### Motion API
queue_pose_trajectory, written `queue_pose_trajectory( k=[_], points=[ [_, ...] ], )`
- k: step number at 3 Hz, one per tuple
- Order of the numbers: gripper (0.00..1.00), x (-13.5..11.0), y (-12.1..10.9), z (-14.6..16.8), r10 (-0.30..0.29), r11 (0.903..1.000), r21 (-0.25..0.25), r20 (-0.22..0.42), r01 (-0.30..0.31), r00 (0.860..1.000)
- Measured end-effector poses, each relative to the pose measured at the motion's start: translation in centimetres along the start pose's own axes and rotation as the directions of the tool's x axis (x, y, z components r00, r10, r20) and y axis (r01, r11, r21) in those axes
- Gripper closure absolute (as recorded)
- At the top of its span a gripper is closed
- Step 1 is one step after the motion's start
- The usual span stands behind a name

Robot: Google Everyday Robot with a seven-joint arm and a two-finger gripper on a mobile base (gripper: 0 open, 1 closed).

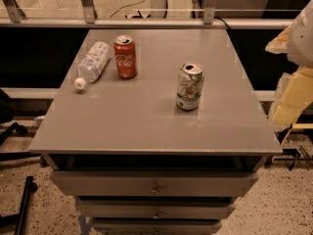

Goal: Knock 7up can over

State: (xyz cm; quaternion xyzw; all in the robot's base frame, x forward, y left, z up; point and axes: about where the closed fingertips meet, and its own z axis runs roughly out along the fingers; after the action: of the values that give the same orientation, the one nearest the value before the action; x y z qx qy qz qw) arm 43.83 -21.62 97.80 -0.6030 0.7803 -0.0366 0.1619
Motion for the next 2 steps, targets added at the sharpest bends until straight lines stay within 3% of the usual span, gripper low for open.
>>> queue_pose_trajectory(
  k=[1, 2],
  points=[
    [0.0, 0.0, 0.0, 0.0, 0.0, 1.0, 0.0, 0.0, 0.0, 1.0],
    [0.0, -1.3, -1.6, 1.8, -0.03, 0.9995, -0.01, 0.043, 0.031, 0.999]
  ],
)
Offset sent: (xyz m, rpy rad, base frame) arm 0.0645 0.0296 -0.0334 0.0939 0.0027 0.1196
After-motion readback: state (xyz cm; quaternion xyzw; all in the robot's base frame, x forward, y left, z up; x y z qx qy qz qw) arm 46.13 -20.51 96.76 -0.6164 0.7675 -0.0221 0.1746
